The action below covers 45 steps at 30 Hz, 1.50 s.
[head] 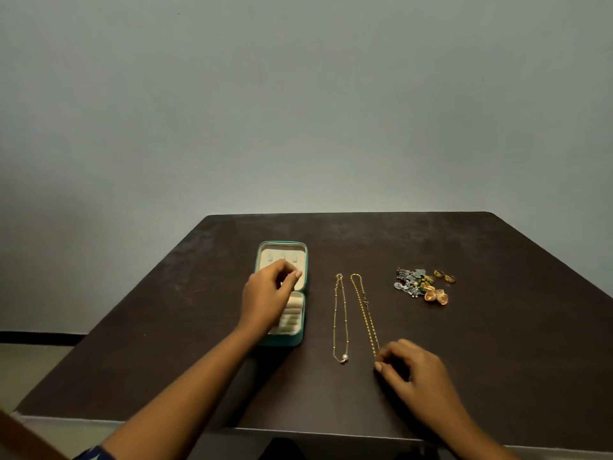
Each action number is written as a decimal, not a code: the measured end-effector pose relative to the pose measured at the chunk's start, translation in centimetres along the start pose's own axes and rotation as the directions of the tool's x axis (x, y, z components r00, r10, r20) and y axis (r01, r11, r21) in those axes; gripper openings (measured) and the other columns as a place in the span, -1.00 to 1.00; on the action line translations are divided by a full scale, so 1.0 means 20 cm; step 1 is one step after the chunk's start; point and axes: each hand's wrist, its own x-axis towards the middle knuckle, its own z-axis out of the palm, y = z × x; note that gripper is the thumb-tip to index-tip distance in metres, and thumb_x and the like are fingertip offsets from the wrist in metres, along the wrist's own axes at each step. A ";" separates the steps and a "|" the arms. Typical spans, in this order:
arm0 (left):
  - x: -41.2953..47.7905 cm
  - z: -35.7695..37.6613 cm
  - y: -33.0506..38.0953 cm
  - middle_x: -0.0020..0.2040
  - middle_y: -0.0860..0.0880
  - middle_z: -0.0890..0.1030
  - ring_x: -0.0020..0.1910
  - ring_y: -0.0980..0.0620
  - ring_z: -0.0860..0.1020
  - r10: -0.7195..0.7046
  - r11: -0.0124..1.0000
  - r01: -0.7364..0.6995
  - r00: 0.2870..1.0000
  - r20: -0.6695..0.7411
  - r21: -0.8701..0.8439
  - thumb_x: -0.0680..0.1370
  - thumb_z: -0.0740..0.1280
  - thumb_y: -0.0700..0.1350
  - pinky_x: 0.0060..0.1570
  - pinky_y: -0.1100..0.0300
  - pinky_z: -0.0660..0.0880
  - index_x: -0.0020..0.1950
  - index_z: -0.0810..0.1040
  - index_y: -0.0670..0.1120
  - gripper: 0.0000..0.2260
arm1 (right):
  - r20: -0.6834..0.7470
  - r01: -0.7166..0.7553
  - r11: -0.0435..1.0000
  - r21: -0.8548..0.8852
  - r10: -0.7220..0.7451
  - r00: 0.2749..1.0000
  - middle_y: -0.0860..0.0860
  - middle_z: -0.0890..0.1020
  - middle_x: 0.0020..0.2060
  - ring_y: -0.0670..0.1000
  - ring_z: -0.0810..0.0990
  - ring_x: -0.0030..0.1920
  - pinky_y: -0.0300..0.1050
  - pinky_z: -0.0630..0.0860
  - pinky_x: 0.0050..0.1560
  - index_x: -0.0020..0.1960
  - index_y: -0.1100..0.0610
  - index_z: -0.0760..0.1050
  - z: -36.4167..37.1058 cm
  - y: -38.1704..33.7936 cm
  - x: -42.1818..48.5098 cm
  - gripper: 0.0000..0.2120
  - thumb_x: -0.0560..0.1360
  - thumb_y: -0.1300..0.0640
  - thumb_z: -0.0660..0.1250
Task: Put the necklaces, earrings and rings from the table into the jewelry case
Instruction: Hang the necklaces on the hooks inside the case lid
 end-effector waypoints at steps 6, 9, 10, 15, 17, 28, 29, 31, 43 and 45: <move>-0.18 -0.14 -0.24 -0.25 0.11 0.50 -0.10 0.06 0.43 -0.071 0.994 0.085 0.977 -0.201 0.065 0.49 0.35 -0.20 -0.25 0.35 0.31 -0.21 0.56 -0.07 -0.91 | -0.060 -0.027 0.999 0.038 0.029 0.998 -0.06 0.54 -0.25 -0.08 0.50 -0.16 -0.30 0.40 -0.22 -0.24 -0.01 0.53 -0.02 -0.02 -0.01 -0.84 0.41 0.23 0.41; -0.22 -0.13 -0.30 -0.22 0.12 0.49 -0.07 0.02 0.44 -0.139 0.990 0.139 0.963 -0.232 -0.018 0.49 0.33 -0.24 -0.23 0.25 0.36 -0.20 0.53 -0.03 -0.87 | -0.071 -0.007 1.000 0.028 0.009 0.997 -0.09 0.54 -0.23 -0.06 0.50 -0.18 -0.28 0.42 -0.25 -0.23 -0.04 0.53 0.00 -0.06 -0.01 -0.83 0.41 0.22 0.41; -0.22 -0.12 -0.32 -0.20 0.08 0.49 -0.06 0.00 0.46 -0.182 0.983 0.174 0.952 -0.247 -0.054 0.50 0.32 -0.24 -0.20 0.20 0.38 -0.18 0.52 -0.02 -0.87 | -0.063 0.014 0.999 0.028 -0.012 0.998 -0.09 0.54 -0.23 -0.07 0.49 -0.16 -0.30 0.41 -0.25 -0.23 -0.04 0.53 0.00 -0.08 -0.01 -0.83 0.41 0.22 0.41; -0.20 -0.11 -0.34 -0.13 0.05 0.53 -0.07 -0.02 0.51 -0.249 0.960 0.214 0.948 -0.197 -0.183 0.47 0.34 -0.27 -0.16 0.18 0.44 -0.18 0.53 0.01 -0.83 | -0.034 0.120 0.993 0.024 -0.119 0.992 -0.11 0.53 -0.23 -0.11 0.50 -0.17 -0.34 0.38 -0.22 -0.22 -0.07 0.52 0.09 -0.26 0.11 -0.87 0.42 0.15 0.39; -0.20 -0.11 -0.35 -0.07 0.03 0.55 -0.04 0.03 0.52 -0.270 0.947 0.241 0.956 -0.116 -0.212 0.45 0.38 -0.27 -0.21 0.31 0.41 -0.14 0.56 -0.02 -0.86 | 0.006 0.133 0.991 -0.004 -0.133 0.991 -0.07 0.52 -0.19 -0.11 0.48 -0.13 -0.23 0.40 -0.14 -0.17 0.01 0.57 0.15 -0.35 0.21 -0.94 0.43 0.16 0.39; -0.19 -0.09 -0.38 0.02 0.00 0.58 -0.01 0.14 0.53 -0.308 0.928 0.293 0.951 -0.028 -0.228 0.48 0.34 -0.23 -0.05 0.14 0.53 -0.13 0.53 0.13 -0.78 | 0.074 0.009 0.977 -0.213 0.007 0.997 0.01 0.55 -0.04 0.04 0.44 0.12 -0.10 0.42 0.00 -0.03 0.02 0.63 0.43 -0.52 0.67 -0.80 0.48 0.22 0.27; -0.19 -0.09 -0.38 0.04 0.00 0.56 -0.03 0.19 0.51 -0.307 0.932 0.297 0.951 -0.020 -0.209 0.49 0.33 -0.22 -0.09 0.23 0.50 -0.10 0.53 0.12 -0.79 | 0.095 0.026 0.973 -0.228 -0.004 0.995 -0.01 0.56 -0.08 0.03 0.45 0.12 -0.11 0.42 -0.02 -0.03 0.02 0.63 0.43 -0.52 0.70 -0.79 0.48 0.23 0.27; -0.19 -0.09 -0.38 0.06 0.02 0.52 -0.09 0.28 0.45 -0.300 0.942 0.296 0.954 -0.002 -0.156 0.51 0.30 -0.21 -0.16 0.38 0.38 -0.05 0.54 0.11 -0.80 | 0.163 0.083 0.966 -0.244 -0.043 0.986 -0.09 0.52 -0.18 0.00 0.50 0.05 -0.15 0.41 -0.06 -0.02 0.01 0.63 0.42 -0.54 0.74 -0.80 0.47 0.23 0.30; -0.19 -0.08 -0.39 0.01 0.02 0.56 -0.08 0.21 0.42 -0.310 0.948 0.306 0.950 -0.031 -0.084 0.49 0.31 -0.21 -0.12 0.31 0.33 -0.03 0.58 0.02 -0.84 | 0.358 -0.080 0.903 -0.423 0.248 0.900 0.14 0.63 -0.01 0.13 0.58 0.02 -0.05 0.50 -0.05 0.05 0.17 0.57 0.49 -0.55 0.87 -0.71 0.39 0.06 0.42; -0.19 -0.07 -0.39 0.00 0.04 0.57 -0.02 0.13 0.47 -0.299 0.951 0.295 0.954 -0.031 -0.087 0.48 0.30 -0.23 -0.10 0.27 0.37 -0.03 0.58 -0.01 -0.84 | 0.363 -0.149 0.918 -0.368 0.289 0.886 0.15 0.63 0.00 0.14 0.57 0.04 -0.02 0.53 0.01 0.06 0.17 0.58 0.52 -0.53 0.87 -0.68 0.38 0.03 0.42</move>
